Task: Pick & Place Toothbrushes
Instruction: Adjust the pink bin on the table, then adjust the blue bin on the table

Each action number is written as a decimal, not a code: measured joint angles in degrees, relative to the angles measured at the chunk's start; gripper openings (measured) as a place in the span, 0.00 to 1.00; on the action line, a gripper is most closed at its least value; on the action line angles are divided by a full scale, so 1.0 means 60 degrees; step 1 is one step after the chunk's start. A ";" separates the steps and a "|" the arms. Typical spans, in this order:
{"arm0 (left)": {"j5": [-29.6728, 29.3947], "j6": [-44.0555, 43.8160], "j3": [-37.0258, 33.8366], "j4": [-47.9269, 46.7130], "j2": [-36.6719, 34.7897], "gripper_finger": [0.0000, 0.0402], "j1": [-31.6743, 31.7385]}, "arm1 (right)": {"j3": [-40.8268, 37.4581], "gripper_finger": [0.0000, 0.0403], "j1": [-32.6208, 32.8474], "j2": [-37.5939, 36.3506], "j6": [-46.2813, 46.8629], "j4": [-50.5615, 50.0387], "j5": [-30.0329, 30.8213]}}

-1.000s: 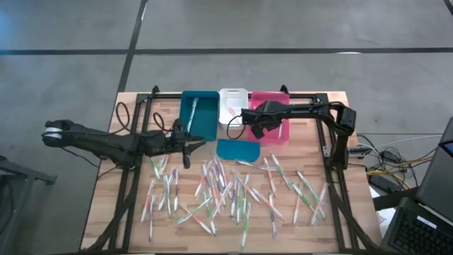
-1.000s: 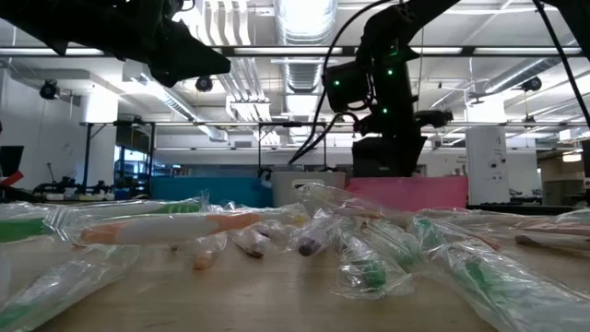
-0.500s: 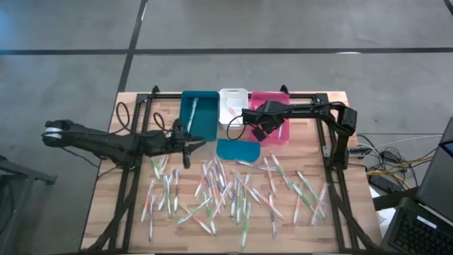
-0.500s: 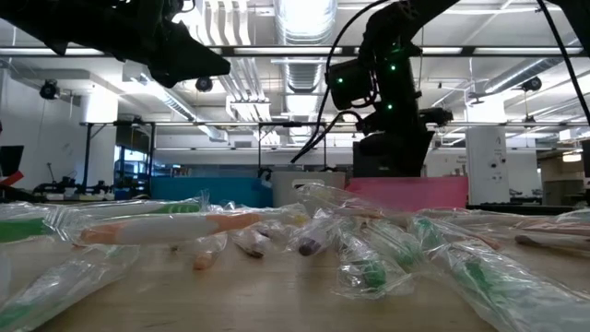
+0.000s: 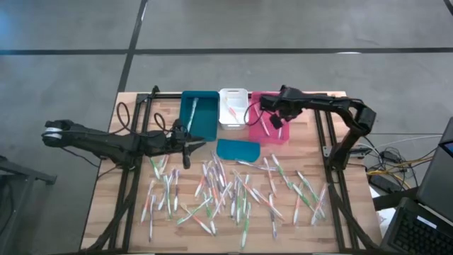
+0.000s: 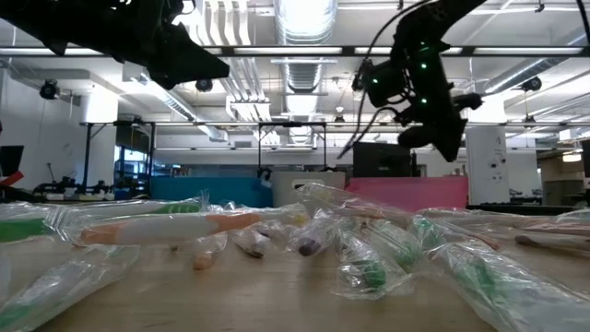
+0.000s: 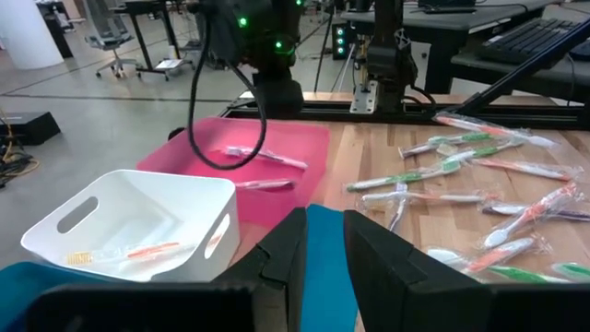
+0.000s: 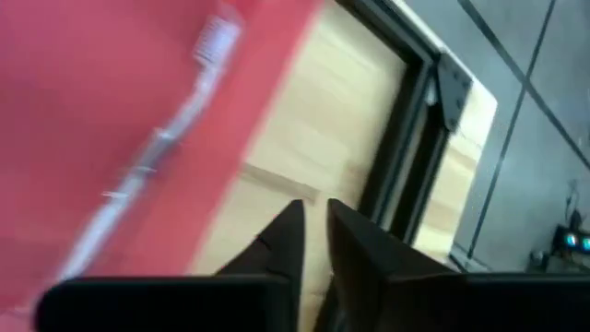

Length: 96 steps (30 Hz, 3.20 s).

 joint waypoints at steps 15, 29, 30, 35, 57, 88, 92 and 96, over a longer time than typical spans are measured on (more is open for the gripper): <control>-0.0003 -0.0109 0.0000 0.0003 -0.0004 0.20 0.0000 | -0.2402 0.02 -0.0911 -0.0647 -0.1395 0.3998 -0.0957; -0.0006 -0.0044 0.0000 0.0002 -0.0003 0.20 0.0000 | -0.2340 0.02 -0.1185 -0.0735 -0.2028 0.5004 -0.0954; -0.0006 -0.0044 0.0000 0.0002 -0.0004 0.20 0.0000 | -0.2340 0.02 -0.1234 -0.0774 -0.2120 0.4997 -0.0954; -0.0006 -0.0040 0.0000 0.0002 -0.0004 0.20 0.0000 | -0.2247 0.02 -0.1392 -0.1170 -0.2723 0.4895 -0.0830; -0.0032 -0.0062 0.0000 0.0000 -0.0004 0.20 -0.0001 | -0.2110 0.02 0.1795 -0.6064 -0.3686 0.5013 -0.0674; -0.5525 -0.4851 0.1546 -0.6726 0.0004 0.20 0.1301 | -0.2275 0.02 0.9049 -0.5097 -0.0034 0.3393 0.2361; -0.5453 -0.6060 0.1585 -0.8145 0.0008 0.20 0.2285 | -0.2461 0.02 0.9421 -0.5095 0.0040 0.3407 0.2362; -0.4843 -0.6521 0.1585 -0.8705 0.0223 0.20 0.3676 | -0.2669 0.02 0.9618 -0.5095 0.0239 0.3454 0.2372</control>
